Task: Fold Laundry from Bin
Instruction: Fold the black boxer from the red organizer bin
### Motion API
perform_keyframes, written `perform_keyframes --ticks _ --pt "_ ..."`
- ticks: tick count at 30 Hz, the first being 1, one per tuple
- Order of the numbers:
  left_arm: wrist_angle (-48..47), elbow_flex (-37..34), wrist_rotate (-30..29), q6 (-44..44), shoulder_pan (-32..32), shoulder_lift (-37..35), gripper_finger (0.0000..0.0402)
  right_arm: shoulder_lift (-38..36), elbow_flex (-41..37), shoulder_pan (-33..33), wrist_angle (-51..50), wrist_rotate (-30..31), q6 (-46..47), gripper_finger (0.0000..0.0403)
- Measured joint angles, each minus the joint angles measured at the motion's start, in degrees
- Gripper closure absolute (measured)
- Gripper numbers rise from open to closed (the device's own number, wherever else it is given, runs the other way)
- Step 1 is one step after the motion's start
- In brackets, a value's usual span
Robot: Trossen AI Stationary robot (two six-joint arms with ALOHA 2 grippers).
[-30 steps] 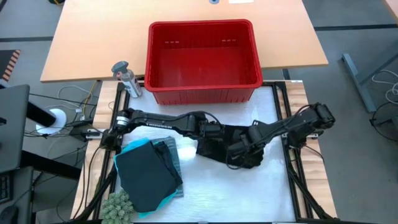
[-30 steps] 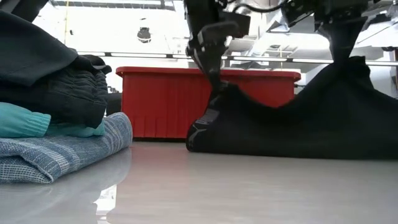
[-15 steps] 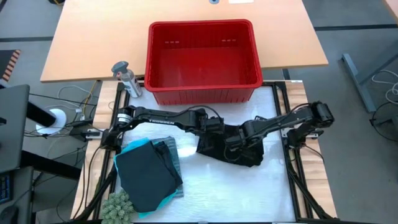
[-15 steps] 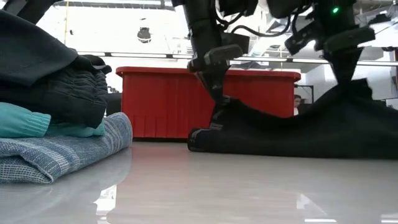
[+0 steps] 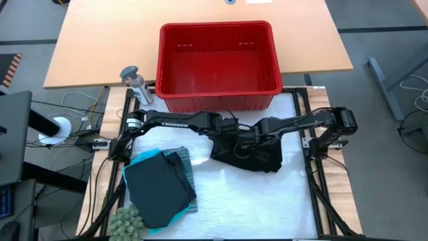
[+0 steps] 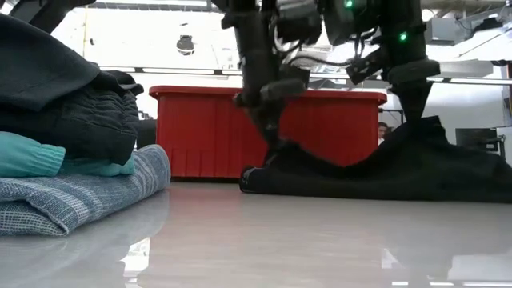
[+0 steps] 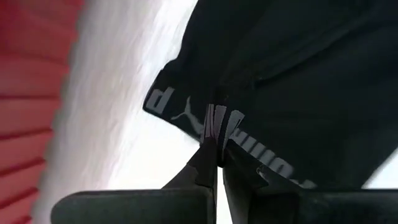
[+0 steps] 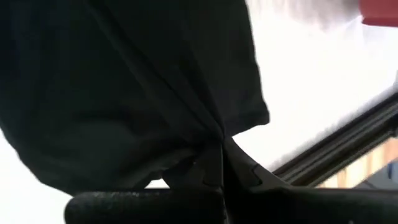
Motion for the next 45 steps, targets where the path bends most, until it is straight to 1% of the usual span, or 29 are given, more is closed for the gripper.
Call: perform_keyframes --ticks 7,13,15,19,23,27,30,34,37,42,45 --pt "4.7 -6.5 0.5 -2.6 2.0 0.0 0.0401 0.0 -4.3 -3.7 5.1 -1.6 -2.4 0.0388" --pt "6.6 -7.2 -0.6 -2.9 2.0 0.0 0.0401 0.0 -7.1 -6.3 8.1 -1.9 -3.8 0.0387" --pt "6.9 -7.2 -1.2 -2.8 2.0 0.0 0.0401 0.0 -7.2 -7.4 9.3 -1.7 -3.9 0.0377" --pt "7.8 -7.2 -1.6 -2.8 2.1 0.0 0.0399 0.0 -7.2 -9.1 11.0 -0.4 -4.1 0.0341" --pt "7.7 -7.2 -5.6 -4.8 2.4 0.0 0.0386 0.0 -7.3 -10.3 11.6 -0.1 -4.3 0.0314" --pt "7.8 -7.2 -3.5 -4.9 3.2 0.0 0.0358 0.0 -7.3 -11.4 11.9 -0.1 -4.0 0.0289" --pt "7.8 -7.2 -1.2 -4.3 3.7 0.0 0.0328 0.0 -7.3 -12.1 12.4 -0.2 -3.6 0.0268" --pt "7.8 -7.2 -0.6 -3.4 4.0 0.0 0.0282 -0.1 -7.3 -12.7 13.8 -0.8 -4.2 0.0243" --pt "7.7 -7.1 -0.3 -3.0 4.0 0.0 0.0248 -1.8 -7.3 -11.2 18.2 -3.5 -8.5 0.0232" --pt "7.6 -7.2 3.6 1.7 4.2 0.0 0.0196 -3.7 -7.3 -7.5 20.2 -3.9 -16.5 0.0221" --pt "7.5 -7.2 3.4 4.1 4.2 0.0 0.0165 -3.7 -7.3 -6.0 20.5 -3.9 -18.8 0.0212"
